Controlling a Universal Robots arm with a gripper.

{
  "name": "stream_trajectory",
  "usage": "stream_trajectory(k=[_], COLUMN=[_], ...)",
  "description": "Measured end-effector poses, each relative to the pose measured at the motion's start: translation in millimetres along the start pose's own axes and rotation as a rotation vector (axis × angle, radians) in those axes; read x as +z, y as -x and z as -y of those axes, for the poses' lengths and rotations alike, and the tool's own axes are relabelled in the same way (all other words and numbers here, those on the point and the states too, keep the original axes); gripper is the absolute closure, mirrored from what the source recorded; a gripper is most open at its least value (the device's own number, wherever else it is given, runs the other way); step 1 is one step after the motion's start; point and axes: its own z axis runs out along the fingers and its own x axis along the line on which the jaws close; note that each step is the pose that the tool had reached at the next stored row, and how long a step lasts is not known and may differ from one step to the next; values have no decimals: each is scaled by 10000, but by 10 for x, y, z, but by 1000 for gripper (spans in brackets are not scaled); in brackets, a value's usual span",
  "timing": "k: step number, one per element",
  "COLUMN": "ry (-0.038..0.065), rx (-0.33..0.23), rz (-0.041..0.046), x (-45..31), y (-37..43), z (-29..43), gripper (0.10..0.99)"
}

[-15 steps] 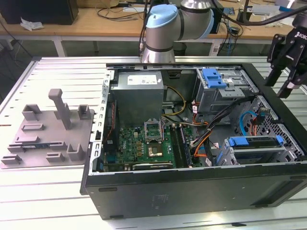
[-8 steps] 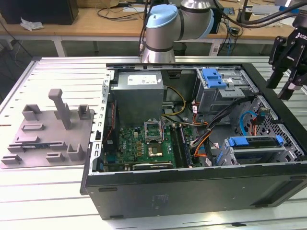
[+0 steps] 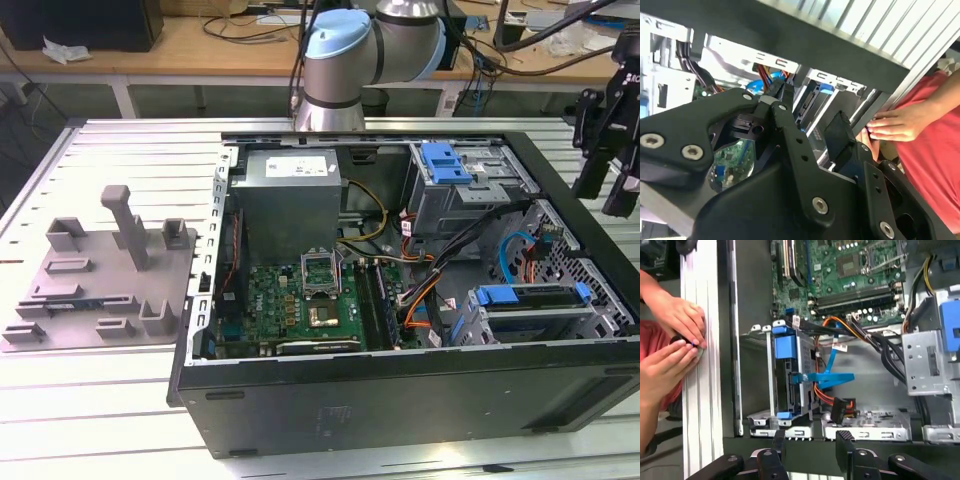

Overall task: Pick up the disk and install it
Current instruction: 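Insert the first disk wire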

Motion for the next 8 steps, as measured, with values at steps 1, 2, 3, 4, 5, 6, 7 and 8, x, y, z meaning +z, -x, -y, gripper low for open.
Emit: stream_trajectory(k=[1, 2, 3, 4, 5, 6, 7, 8], ry=[-103, -131, -149, -156, -160, -148, -129, -114], rx=[72, 126, 208, 274, 381, 510, 589, 639], rz=[-2, -14, -33, -41, -49, -68, -80, -87], x=[7, 18, 34, 45, 63, 88, 103, 113], y=[19, 27, 36, 42, 52, 62, 68, 72], z=[-14, -23, -33, -38, -45, -54, -59, -62], gripper=[565, 565, 565, 565, 565, 565, 565, 565])
